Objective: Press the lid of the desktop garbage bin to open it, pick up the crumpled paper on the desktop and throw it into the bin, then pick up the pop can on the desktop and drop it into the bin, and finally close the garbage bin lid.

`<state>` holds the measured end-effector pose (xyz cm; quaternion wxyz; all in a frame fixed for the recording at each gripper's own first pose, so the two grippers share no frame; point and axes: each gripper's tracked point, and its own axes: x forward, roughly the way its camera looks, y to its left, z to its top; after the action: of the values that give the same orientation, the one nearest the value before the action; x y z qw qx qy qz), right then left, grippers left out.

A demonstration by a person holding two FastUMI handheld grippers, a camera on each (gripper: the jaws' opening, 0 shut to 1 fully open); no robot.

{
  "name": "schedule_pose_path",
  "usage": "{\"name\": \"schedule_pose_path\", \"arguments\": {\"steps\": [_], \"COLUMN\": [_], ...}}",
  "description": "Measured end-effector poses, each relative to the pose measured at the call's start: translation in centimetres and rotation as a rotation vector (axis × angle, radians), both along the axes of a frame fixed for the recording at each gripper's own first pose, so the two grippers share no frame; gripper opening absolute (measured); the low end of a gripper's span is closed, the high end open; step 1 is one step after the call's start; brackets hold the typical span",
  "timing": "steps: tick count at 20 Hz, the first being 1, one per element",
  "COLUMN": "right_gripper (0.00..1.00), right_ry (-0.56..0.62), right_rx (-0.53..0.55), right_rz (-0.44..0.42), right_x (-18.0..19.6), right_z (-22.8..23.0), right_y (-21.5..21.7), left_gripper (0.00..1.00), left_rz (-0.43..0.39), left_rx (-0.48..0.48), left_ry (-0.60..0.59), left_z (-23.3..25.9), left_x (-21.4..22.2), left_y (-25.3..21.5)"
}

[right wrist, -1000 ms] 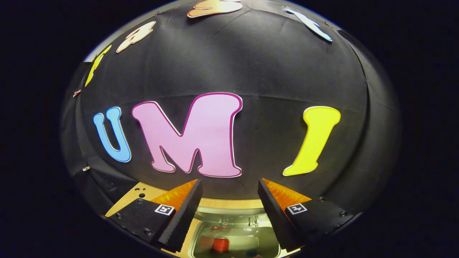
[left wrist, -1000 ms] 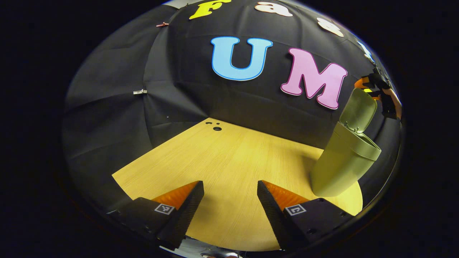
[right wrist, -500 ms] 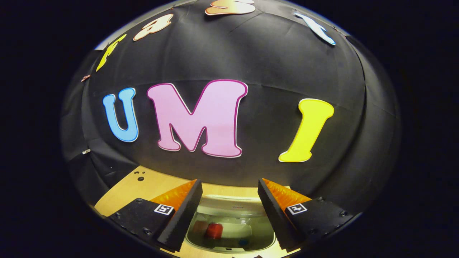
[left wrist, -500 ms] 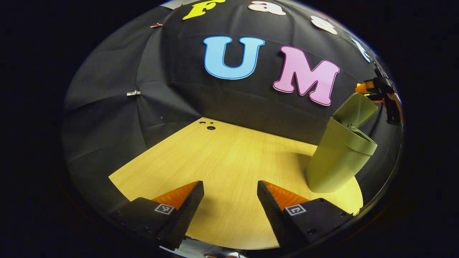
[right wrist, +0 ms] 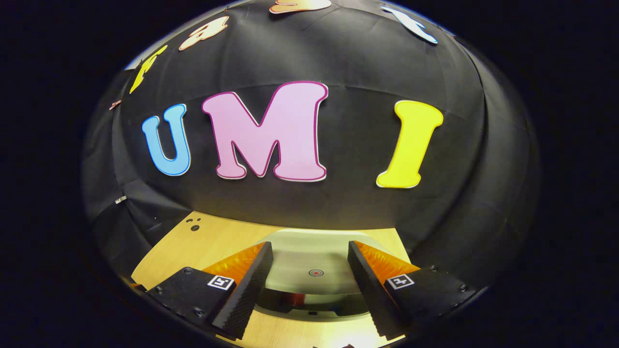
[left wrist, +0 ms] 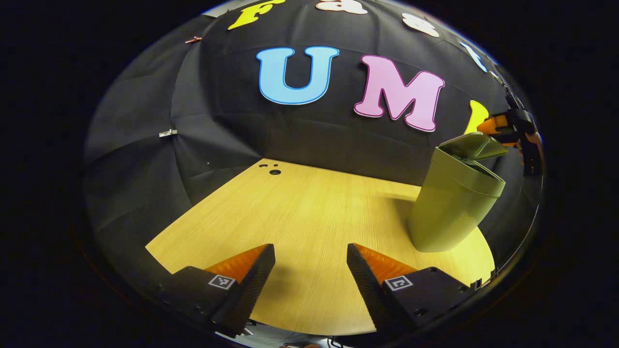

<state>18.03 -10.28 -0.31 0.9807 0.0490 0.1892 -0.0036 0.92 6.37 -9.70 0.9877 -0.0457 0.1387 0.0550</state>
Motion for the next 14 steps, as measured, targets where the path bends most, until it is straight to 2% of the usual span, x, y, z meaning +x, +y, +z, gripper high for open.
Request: {"name": "schedule_pose_path", "arguments": {"steps": [9, 14], "right_gripper": [0.98, 0.99], "right_ry": [0.071, 0.029], "right_rx": [0.013, 0.001], "right_rz": [0.022, 0.022], "right_x": [-1.7, -2.4], "right_z": [-5.2, -6.2], "right_y": [0.3, 0.4], "left_gripper": [0.96, 0.96], "left_rz": [-0.025, -0.019], "left_rx": [0.045, 0.054], "left_ry": [0.029, 0.05], "left_z": [-0.5, -0.7], "left_x": [1.4, 2.8], "left_y": [-1.7, -2.6]}}
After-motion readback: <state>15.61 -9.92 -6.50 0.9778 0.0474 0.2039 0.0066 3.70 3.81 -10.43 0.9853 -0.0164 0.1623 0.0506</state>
